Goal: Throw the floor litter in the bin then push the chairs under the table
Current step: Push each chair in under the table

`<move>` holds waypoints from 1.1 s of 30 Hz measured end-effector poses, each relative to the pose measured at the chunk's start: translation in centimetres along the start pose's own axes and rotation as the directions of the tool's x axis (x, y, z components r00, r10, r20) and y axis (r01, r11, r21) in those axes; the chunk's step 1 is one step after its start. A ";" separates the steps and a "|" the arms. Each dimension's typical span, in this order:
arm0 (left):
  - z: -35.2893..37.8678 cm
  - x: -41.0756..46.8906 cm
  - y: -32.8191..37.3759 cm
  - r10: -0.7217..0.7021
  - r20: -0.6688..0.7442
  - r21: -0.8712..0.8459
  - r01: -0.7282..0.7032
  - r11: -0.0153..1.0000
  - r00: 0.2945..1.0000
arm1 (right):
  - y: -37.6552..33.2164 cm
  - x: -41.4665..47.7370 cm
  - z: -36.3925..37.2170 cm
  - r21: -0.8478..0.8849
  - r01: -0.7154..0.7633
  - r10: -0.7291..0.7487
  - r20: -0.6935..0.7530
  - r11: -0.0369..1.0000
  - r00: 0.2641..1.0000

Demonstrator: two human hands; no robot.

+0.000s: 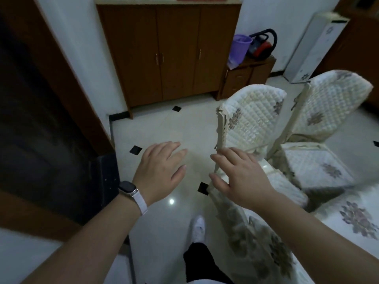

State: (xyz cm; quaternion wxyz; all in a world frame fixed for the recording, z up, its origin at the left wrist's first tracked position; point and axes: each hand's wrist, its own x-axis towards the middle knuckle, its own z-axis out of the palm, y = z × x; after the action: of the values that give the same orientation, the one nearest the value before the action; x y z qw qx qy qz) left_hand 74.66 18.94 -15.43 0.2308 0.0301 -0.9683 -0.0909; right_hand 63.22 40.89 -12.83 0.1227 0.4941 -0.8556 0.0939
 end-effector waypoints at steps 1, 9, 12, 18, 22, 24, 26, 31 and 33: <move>0.6 1.1 -0.9 0.007 0.011 0.004 -0.007 1.000 1.000 | 0.7 1.2 1.0 0.013 -0.004 0.004 -0.008 1.000 1.000; 4.6 13.9 -9.4 -0.026 0.097 0.094 0.017 0.995 0.995 | 10.0 15.6 7.3 0.089 0.006 -0.005 -0.009 0.996 1.000; 5.7 19.0 -11.0 0.001 0.099 0.088 -0.009 0.996 0.995 | 13.5 19.6 7.6 0.106 -0.004 0.005 -0.008 0.994 1.000; 9.2 26.2 -13.5 0.026 0.105 0.056 -0.032 0.998 0.994 | 19.5 25.7 9.0 0.080 -0.040 0.037 0.037 0.996 0.999; 10.9 30.1 -17.6 0.064 0.105 0.054 -0.070 0.996 0.992 | 20.8 29.6 10.5 0.061 -0.067 0.064 0.059 0.996 0.996; 11.9 31.8 -20.2 0.054 0.115 0.037 -0.059 0.998 0.992 | 21.2 31.8 11.9 0.051 -0.081 0.076 0.086 0.995 0.993; 13.0 33.6 -22.8 0.063 0.130 0.015 -0.065 0.998 0.990 | 21.5 34.4 12.9 0.017 -0.091 0.090 0.085 0.996 0.992; 15.0 39.2 -30.8 0.139 0.119 -0.047 -0.135 0.990 0.983 | 21.7 42.7 14.5 -0.061 -0.173 0.177 0.076 0.983 0.981; 15.2 42.2 -34.0 0.179 0.081 -0.050 -0.176 0.983 0.980 | 21.6 46.2 15.1 -0.081 -0.219 0.223 0.055 0.972 0.973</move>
State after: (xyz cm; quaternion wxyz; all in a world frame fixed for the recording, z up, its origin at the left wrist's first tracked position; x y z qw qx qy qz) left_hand 30.68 -16.18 -16.60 0.1972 -0.0651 -0.9739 -0.0919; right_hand 20.48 9.30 -14.09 0.1024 0.3936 -0.9116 0.0592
